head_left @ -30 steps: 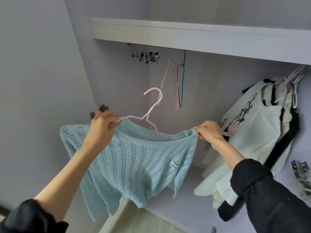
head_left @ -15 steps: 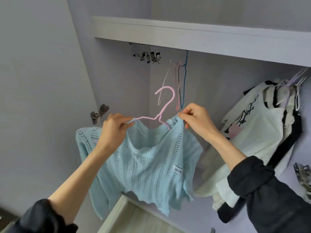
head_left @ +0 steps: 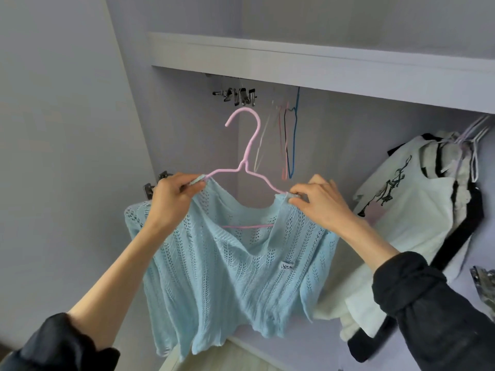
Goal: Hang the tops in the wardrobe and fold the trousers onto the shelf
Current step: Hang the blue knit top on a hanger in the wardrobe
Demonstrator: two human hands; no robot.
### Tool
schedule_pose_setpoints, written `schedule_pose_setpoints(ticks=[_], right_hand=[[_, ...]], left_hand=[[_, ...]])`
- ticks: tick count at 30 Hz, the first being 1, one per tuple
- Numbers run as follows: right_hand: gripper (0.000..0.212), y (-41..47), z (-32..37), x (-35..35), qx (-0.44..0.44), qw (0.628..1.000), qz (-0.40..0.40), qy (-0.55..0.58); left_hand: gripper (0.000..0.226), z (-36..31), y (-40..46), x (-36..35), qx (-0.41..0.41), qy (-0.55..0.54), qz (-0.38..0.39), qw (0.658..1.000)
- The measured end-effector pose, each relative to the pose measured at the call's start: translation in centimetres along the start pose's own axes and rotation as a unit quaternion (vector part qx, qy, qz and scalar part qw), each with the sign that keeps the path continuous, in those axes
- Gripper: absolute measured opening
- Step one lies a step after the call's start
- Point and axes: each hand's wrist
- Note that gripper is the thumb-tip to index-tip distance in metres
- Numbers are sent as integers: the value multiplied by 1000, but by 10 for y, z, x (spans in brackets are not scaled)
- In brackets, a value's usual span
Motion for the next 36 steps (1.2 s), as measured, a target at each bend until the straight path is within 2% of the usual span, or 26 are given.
schedule_pose_setpoints(ticks=[3,8,12,16,20,23,25,28,29,31,33,36], right_hand=[[18,-1,-8,-7,-33,996,-10,83],[13,-6,-10,-6,-43,992,-80,88],[16,-11,-11,0,-38,987,-119,100],[19,-12,-14,3,-24,987,-115,105],[35,-20,-30,10,-50,990,-108,70],[51,-28,-44,10,-62,996,-62,-10],[52,-30,-49,11,-63,995,-37,-62],[51,-27,-34,13,-14,1000,-22,2],[44,-25,-24,12,6,999,-13,49],[12,-23,-5,14,-13,975,44,219],[16,-23,-3,22,-82,912,120,385],[13,-35,-22,33,-174,807,220,519]], left_hand=[[24,2,2,1,6,44,23,999],[28,14,3,17,-30,185,103,977],[31,25,3,20,-55,276,86,956],[28,22,0,8,-49,217,21,975],[29,26,5,8,-28,204,-25,978],[26,27,7,7,-12,197,-19,980],[26,25,6,4,-19,200,-4,980],[28,18,1,-7,-48,193,31,980],[28,15,-1,-13,-57,191,45,979],[28,11,-3,-23,-69,187,71,977],[29,9,-3,-33,-68,182,101,976],[30,12,-8,-54,-72,190,174,964]])
Point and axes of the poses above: each hand's wrist, its own y-axis towards the middle knuckle, its own x-axis out of the back of the hand, z = x × y, and after that the axes turned 4 degrees about y, right-handed
